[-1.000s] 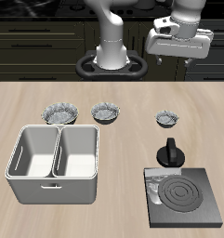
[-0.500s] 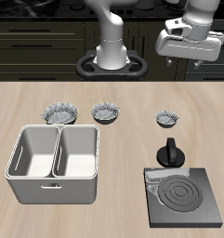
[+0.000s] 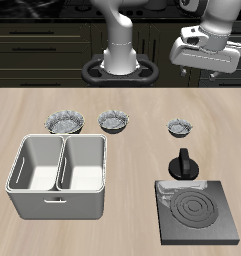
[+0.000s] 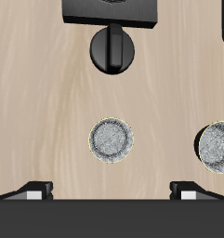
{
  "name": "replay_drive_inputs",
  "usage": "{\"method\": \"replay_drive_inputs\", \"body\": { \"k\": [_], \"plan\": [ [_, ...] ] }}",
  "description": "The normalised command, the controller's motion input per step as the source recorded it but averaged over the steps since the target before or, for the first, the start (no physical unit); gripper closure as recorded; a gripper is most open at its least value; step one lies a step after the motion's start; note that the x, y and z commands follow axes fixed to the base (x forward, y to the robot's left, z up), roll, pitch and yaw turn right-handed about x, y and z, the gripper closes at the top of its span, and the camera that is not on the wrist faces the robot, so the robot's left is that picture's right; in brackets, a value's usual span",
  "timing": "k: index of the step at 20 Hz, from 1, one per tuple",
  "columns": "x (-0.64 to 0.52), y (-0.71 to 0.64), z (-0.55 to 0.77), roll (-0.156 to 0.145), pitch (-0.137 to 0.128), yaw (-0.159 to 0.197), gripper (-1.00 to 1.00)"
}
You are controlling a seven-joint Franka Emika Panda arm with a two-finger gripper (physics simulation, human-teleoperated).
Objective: Place the smallest bowl on the flat stove
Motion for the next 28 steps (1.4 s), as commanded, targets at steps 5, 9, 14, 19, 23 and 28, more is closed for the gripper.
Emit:
{"method": "replay_drive_inputs", "body": {
  "k": [5,9,14,19,23,28],
  "plan": [
    [0.06,0.03,-0.33,0.033,0.049,-0.013,-1.0],
    [-0.01,-0.03,-0.28,0.031,-0.023,0.006,-1.0],
    [0.02,-0.09,-0.18,-0.029,-0.02,0.012,-1.0],
    [-0.02,-0.12,-0.24,-0.027,0.005,0.012,-1.0],
    [-0.02,-0.18,-0.16,-0.039,0.007,-0.018,-1.0],
    [0.0,-0.22,-0.27,-0.035,0.02,-0.021,-1.0]
  ]
}}
